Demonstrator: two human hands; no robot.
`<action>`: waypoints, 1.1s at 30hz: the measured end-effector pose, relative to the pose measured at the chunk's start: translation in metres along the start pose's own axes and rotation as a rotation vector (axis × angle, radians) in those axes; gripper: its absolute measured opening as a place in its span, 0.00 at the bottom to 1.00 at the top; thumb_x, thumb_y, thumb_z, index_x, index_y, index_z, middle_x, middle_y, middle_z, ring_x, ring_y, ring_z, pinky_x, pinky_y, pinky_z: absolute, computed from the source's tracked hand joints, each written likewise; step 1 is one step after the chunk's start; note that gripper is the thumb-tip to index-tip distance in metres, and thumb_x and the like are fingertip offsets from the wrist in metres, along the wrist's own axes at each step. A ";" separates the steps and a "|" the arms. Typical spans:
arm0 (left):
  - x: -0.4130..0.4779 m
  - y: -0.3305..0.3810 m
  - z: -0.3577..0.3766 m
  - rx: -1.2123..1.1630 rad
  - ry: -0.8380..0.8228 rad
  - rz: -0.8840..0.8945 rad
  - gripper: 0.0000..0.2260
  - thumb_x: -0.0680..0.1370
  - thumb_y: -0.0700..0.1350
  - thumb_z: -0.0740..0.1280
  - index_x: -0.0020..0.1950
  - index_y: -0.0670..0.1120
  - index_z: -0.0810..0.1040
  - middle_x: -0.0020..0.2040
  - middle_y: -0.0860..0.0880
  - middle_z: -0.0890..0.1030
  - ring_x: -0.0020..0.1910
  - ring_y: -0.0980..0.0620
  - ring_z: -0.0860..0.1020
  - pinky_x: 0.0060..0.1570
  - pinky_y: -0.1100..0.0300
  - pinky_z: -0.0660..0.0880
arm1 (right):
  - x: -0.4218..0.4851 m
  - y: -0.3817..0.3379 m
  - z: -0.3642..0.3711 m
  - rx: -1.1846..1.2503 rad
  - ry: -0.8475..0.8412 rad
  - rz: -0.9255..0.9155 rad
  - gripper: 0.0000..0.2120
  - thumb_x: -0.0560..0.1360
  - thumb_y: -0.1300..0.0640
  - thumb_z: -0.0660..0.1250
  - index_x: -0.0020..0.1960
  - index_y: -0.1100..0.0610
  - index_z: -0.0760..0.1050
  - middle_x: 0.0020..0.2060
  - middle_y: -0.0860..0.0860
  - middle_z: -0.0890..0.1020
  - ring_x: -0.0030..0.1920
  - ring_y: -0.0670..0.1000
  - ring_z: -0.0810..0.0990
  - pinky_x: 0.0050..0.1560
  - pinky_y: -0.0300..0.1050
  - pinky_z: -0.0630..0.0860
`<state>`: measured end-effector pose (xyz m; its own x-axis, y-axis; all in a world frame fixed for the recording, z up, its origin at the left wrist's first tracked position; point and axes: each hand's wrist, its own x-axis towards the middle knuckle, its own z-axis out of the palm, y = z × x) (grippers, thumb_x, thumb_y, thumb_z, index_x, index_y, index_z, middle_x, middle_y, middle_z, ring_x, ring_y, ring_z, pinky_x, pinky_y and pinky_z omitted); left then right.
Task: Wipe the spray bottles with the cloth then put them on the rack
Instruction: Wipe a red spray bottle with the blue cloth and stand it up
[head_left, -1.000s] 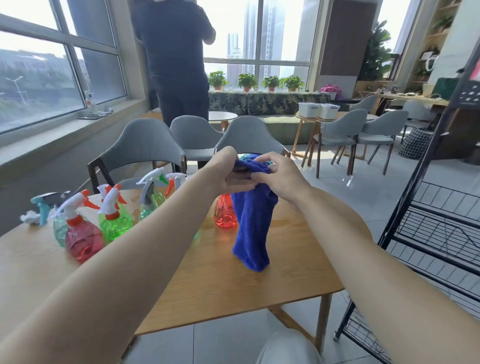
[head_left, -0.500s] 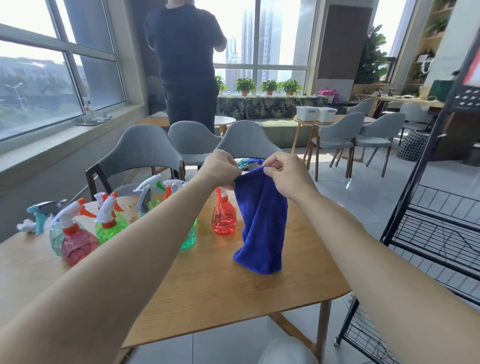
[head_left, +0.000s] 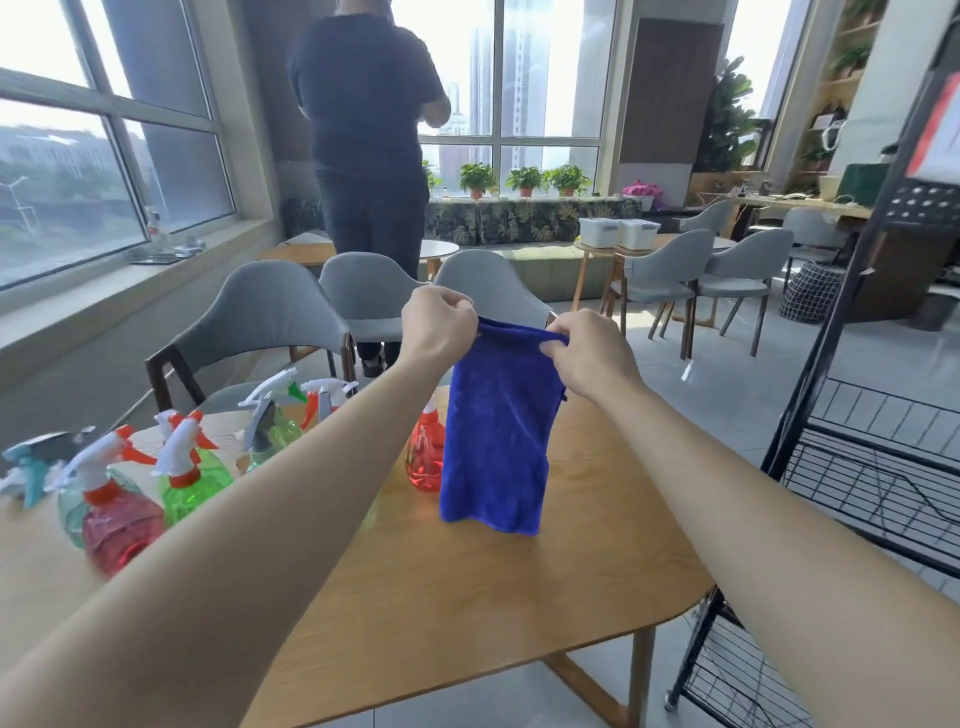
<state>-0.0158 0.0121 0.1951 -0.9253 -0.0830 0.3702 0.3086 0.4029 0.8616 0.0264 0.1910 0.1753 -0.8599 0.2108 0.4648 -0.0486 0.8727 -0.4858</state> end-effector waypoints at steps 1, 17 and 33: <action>0.004 -0.002 0.002 0.026 -0.003 0.029 0.10 0.80 0.36 0.60 0.41 0.45 0.76 0.40 0.45 0.77 0.35 0.50 0.79 0.52 0.40 0.84 | 0.004 0.001 0.001 -0.043 0.027 0.003 0.06 0.84 0.58 0.68 0.54 0.55 0.85 0.48 0.52 0.82 0.47 0.56 0.78 0.43 0.45 0.68; 0.037 -0.009 0.030 0.007 -0.031 0.009 0.11 0.74 0.51 0.61 0.44 0.48 0.81 0.41 0.49 0.87 0.43 0.47 0.88 0.52 0.45 0.85 | 0.032 0.017 0.004 0.206 0.140 0.059 0.06 0.81 0.63 0.63 0.49 0.55 0.76 0.47 0.51 0.81 0.48 0.55 0.79 0.42 0.46 0.71; -0.084 -0.082 0.036 0.729 -1.206 -0.451 0.24 0.82 0.38 0.58 0.78 0.34 0.65 0.51 0.36 0.82 0.35 0.48 0.88 0.40 0.57 0.84 | -0.085 0.075 0.062 -0.016 -1.215 0.313 0.06 0.72 0.60 0.82 0.48 0.56 0.88 0.57 0.51 0.82 0.58 0.57 0.84 0.53 0.50 0.87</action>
<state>0.0283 0.0191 0.0804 -0.6436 0.3198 -0.6953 0.1132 0.9383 0.3268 0.0641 0.2114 0.0537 -0.7459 -0.1244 -0.6543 0.2408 0.8656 -0.4391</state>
